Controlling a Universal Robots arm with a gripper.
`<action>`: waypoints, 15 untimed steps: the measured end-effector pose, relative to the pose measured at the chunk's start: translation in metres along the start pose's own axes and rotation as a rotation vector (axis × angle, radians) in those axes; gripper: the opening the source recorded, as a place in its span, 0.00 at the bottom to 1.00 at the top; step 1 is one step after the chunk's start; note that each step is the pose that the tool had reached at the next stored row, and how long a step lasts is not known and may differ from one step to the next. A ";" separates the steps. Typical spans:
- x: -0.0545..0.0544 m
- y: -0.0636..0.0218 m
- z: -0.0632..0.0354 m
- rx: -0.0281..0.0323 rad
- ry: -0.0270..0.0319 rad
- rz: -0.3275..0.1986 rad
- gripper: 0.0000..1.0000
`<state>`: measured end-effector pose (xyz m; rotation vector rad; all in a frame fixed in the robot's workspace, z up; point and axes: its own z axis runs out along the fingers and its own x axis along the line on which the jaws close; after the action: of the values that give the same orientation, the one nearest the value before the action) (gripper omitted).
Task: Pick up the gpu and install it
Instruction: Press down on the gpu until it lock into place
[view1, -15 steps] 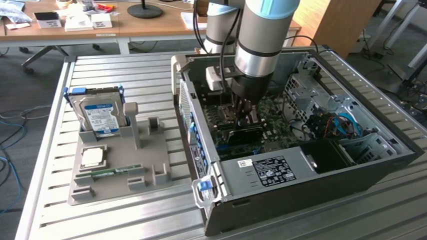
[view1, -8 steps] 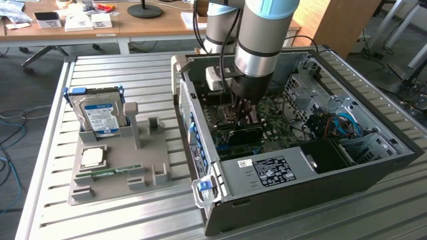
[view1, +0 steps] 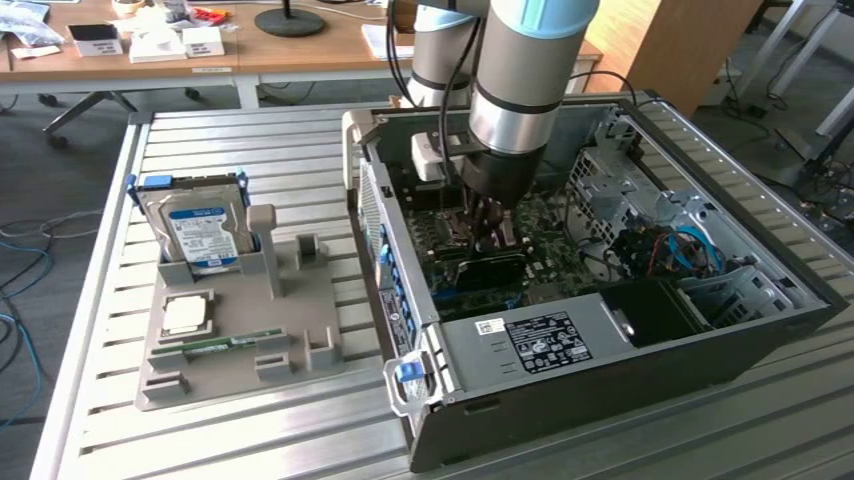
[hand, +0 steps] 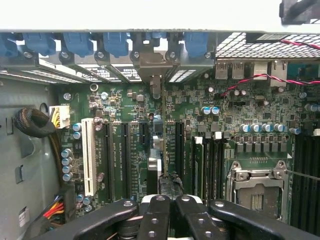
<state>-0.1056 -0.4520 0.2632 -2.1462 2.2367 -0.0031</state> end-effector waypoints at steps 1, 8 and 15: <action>0.000 0.0000 -0.0016 -0.0004 0.0011 0.000 0.11; 0.000 -0.0003 -0.0096 -0.0004 0.0011 0.000 0.11; 0.000 -0.0006 -0.0178 -0.0004 0.0012 0.000 0.11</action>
<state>-0.1056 -0.4521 0.2810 -2.1472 2.2374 -0.0039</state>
